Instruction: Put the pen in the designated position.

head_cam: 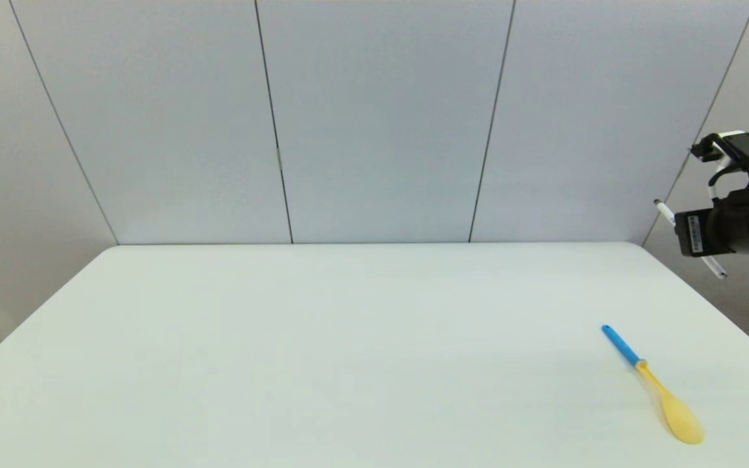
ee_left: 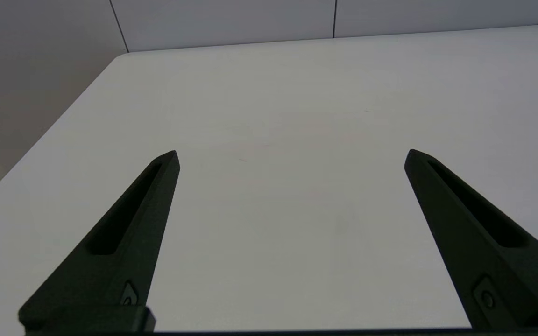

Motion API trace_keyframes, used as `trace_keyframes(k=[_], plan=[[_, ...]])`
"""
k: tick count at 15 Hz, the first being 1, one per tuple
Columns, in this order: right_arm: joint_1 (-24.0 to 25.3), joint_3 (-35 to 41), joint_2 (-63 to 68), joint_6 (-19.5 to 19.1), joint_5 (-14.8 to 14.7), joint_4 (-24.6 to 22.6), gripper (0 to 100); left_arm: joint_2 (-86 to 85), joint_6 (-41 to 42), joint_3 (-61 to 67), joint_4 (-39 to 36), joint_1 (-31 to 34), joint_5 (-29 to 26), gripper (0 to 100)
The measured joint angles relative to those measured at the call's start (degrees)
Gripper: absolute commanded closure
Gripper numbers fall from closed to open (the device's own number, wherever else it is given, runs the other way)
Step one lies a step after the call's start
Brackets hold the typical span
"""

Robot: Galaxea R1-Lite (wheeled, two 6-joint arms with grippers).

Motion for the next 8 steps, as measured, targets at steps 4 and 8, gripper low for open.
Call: trace_keyframes(k=[4,8], plan=[[-5.2,1.0,0.1,-9.7,4.9,0.1,100,0.0,0.0,0.0,0.0,0.0,0.0,0],[-7.4,3.0,0.5,-10.8,5.1,0.0,100,0.0,0.0,0.0,0.0,0.0,0.0,0]])
